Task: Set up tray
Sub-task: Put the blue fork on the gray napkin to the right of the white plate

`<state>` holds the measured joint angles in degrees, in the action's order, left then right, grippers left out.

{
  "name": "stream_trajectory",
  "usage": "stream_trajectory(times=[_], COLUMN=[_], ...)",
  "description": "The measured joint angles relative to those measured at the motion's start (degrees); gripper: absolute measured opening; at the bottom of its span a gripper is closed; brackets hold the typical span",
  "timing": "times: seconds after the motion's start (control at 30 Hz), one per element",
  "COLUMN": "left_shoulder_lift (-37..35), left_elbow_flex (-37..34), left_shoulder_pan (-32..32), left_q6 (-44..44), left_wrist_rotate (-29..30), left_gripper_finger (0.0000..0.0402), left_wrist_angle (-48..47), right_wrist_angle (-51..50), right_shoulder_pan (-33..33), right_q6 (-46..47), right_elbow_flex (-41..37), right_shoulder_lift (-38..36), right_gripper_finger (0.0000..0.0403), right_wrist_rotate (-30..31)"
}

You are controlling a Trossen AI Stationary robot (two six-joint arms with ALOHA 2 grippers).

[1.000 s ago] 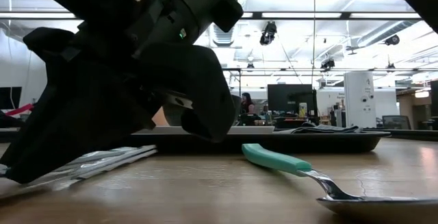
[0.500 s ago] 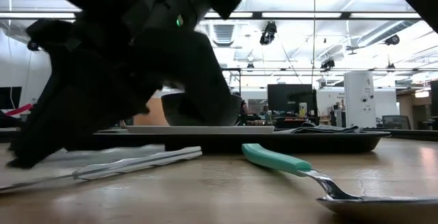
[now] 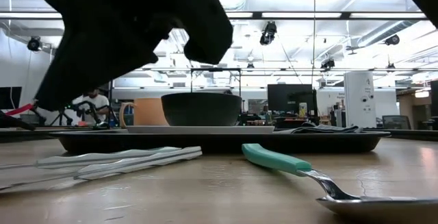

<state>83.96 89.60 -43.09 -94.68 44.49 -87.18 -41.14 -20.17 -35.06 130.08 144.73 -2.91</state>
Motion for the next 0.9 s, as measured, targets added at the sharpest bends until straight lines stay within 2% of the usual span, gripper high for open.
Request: stream_trajectory(times=[0.07, 0.23, 0.57, 0.73, 0.9], left_shoulder_lift=[0.0, 0.0, 0.0, 0.0, 0.0], left_elbow_flex=[0.0, 0.0, 0.0, 0.0, 0.0], left_shoulder_pan=[0.0, 0.0, 0.0, 0.0, 0.0], left_q6=[0.1, 0.9, 1.2, 1.2, 1.2], left_wrist_rotate=[0.0, 0.0, 0.0, 0.0, 0.0], left_gripper_finger=[0.0098, 0.0098, 0.0098, 0.0098, 0.0098], left_wrist_angle=[0.0, 0.0, 0.0, 0.0, 0.1], right_wrist_angle=[-0.6, -0.4, 5.9, 6.5, 9.3], right_shoulder_pan=[0.3, 3.0, 5.2, 5.2, 5.2], right_q6=[0.4, 1.8, 3.9, 5.4, 6.2], right_elbow_flex=[-0.1, -0.7, -4.1, -5.5, -8.8], right_shoulder_lift=[0.0, 0.0, 0.0, 0.0, 0.0], right_gripper_finger=[0.0008, 0.0023, 0.0113, 0.0127, 0.0121], right_wrist_rotate=[-1.1, -11.3, -11.8, -12.2, -12.6])
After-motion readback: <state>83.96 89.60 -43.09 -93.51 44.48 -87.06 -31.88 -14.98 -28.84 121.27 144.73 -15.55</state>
